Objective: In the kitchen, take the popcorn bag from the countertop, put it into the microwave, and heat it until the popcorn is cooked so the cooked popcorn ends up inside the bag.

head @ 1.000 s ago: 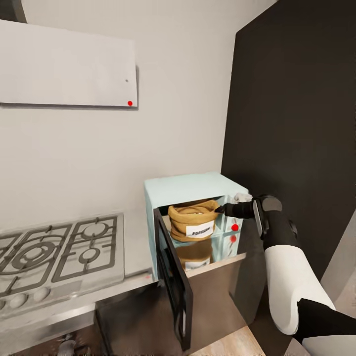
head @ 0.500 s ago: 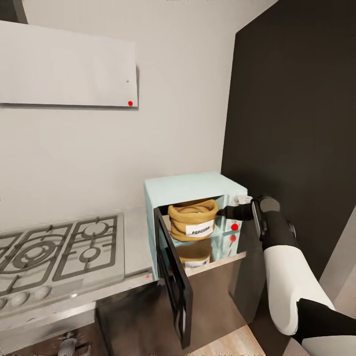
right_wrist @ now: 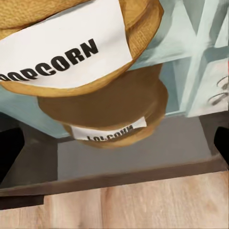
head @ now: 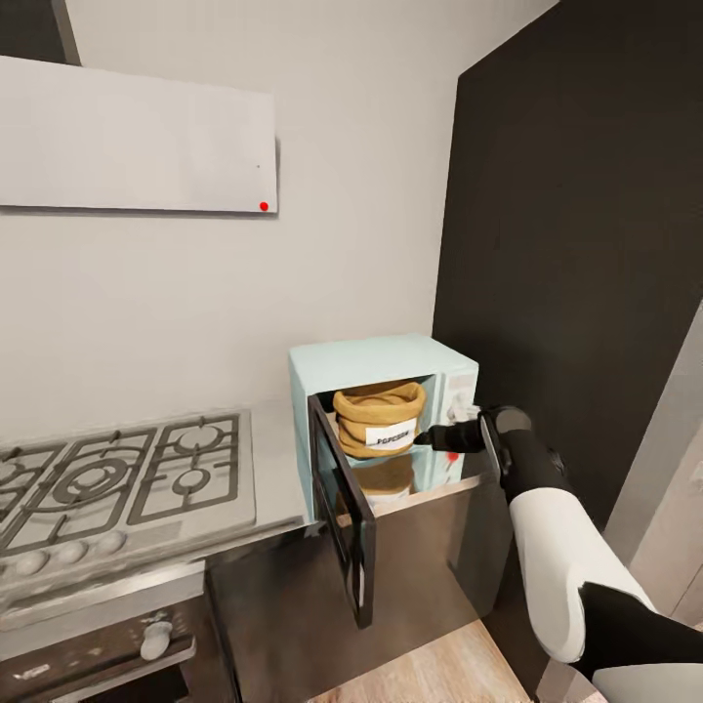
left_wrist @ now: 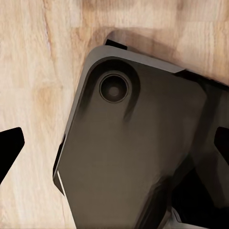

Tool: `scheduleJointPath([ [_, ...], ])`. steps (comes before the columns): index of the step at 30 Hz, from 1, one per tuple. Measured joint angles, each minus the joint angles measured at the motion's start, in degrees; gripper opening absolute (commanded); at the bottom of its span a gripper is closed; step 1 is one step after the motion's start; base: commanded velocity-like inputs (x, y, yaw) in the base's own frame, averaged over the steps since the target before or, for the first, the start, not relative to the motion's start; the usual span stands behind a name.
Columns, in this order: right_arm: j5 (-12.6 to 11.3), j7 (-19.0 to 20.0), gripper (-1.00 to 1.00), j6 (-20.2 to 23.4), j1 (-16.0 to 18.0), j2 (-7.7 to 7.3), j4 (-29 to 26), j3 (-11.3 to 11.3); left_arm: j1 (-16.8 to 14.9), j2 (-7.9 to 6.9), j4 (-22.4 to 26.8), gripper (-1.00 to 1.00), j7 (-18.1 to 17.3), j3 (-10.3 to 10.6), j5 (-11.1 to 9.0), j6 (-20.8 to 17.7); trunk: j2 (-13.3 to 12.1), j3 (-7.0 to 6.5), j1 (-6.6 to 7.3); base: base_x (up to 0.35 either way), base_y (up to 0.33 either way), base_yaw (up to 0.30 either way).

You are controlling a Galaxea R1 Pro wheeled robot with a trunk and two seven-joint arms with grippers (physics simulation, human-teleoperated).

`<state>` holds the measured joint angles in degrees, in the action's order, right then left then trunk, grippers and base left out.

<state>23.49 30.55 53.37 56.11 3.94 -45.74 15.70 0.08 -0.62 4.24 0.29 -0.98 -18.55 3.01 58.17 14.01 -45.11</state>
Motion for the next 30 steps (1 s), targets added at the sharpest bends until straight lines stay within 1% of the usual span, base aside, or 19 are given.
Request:
scheduleJointPath([
  [1,0.0,0.0,1.0,-2.2,-0.1,0.01,0.9,0.0,0.0,0.0,0.0,1.0,0.0,0.0,0.0,0.0,0.0,0.0,0.0,-0.004,0.0,0.0],
  [3,-0.1,0.1,1.0,-9.1,-0.9,0.44,3.1,0.0,0.0,0.0,0.0,1.0,0.0,0.0,0.0,0.0,0.0,0.0,0.0,-0.001,0.0,0.0],
  [5,-0.2,0.7,1.0,-11.5,-1.2,0.78,3.6,0.0,0.0,0.0,0.0,1.0,0.0,0.0,0.0,0.0,0.0,0.0,0.0,0.0,0.0,0.0],
  [6,-0.3,2.1,1.0,-12.6,-1.3,1.11,3.8,-0.1,0.0,0.0,0.0,1.0,0.0,0.0,0.0,0.0,0.0,0.0,0.0,0.0,0.0,0.0],
  [7,-0.3,3.1,1.0,-13.2,-1.3,1.23,3.8,-0.1,0.0,0.0,0.0,1.0,0.0,0.0,0.0,0.0,0.0,0.0,0.0,0.0,0.0,0.0],
  [9,-0.3,5.5,1.0,-15.8,-1.7,1.36,3.9,-0.1,0.0,0.0,0.0,1.0,0.0,0.0,0.0,0.0,0.0,0.0,0.0,0.0,0.0,0.0],
  [11,-0.4,7.5,1.0,-20.2,-2.1,1.4,4.0,-0.1,0.0,0.0,0.0,1.0,0.0,0.0,0.0,0.0,0.0,0.0,0.0,0.0,0.0,0.0],
  [12,-0.3,9.3,1.0,-22.0,-2.1,1.38,4.0,-0.1,0.0,0.0,0.0,1.0,0.0,0.0,0.0,0.0,0.0,0.0,0.0,0.0,0.0,0.0],
  [14,-0.1,12.5,1.0,-24.4,-2.9,1.3,4.0,0.0,0.0,0.0,0.0,1.0,0.0,0.0,0.0,0.0,0.0,0.0,0.0,0.0,0.0,0.0],
  [15,0.1,14.2,1.0,-29.6,-4.6,1.26,4.0,0.0,0.0,0.0,0.0,1.0,0.0,0.0,0.0,0.0,0.0,0.01,0.0,0.0,0.0,0.0],
  [17,0.0,14.7,1.0,-34.1,-5.6,1.25,4.1,0.0,0.0,0.0,0.0,1.0,0.0,0.0,0.0,0.0,0.0,0.0,0.0,0.0,0.0,0.0],
  [19,0.1,14.5,1.0,-37.9,-6.1,1.26,5.9,0.0,0.0,0.0,0.0,1.0,0.0,0.0,0.0,0.0,0.0,0.0,0.0,0.0,0.0,0.0],
  [22,0.6,14.2,1.0,-41.5,-6.3,1.31,9.6,-0.1,0.0,0.0,0.0,1.0,0.0,0.0,0.0,0.0,0.0,0.0,0.0,0.0,0.0,0.0],
  [24,0.6,13.4,1.0,-44.6,-6.3,1.28,10.9,-0.1,0.0,0.0,0.0,1.0,0.0,0.0,0.0,0.0,0.0,0.0,0.0,0.0,0.0,0.0],
  [25,0.3,12.6,1.0,-47.1,-6.3,1.3,11.5,0.0,0.0,0.0,0.0,1.0,0.0,0.0,0.0,0.0,0.0,0.0,0.0,0.0,0.0,0.0],
  [28,-0.1,11.2,1.0,-50.5,-6.3,1.24,14.2,0.3,0.0,0.0,0.0,1.0,0.0,0.0,0.0,0.0,0.0,0.0,0.0,0.0,0.0,0.0],
  [30,-0.3,10.4,1.0,-52.3,-6.3,1.25,15.0,0.4,0.0,0.0,0.0,1.0,0.0,0.0,0.0,0.0,0.0,0.0,0.0,0.0,0.0,0.0],
])
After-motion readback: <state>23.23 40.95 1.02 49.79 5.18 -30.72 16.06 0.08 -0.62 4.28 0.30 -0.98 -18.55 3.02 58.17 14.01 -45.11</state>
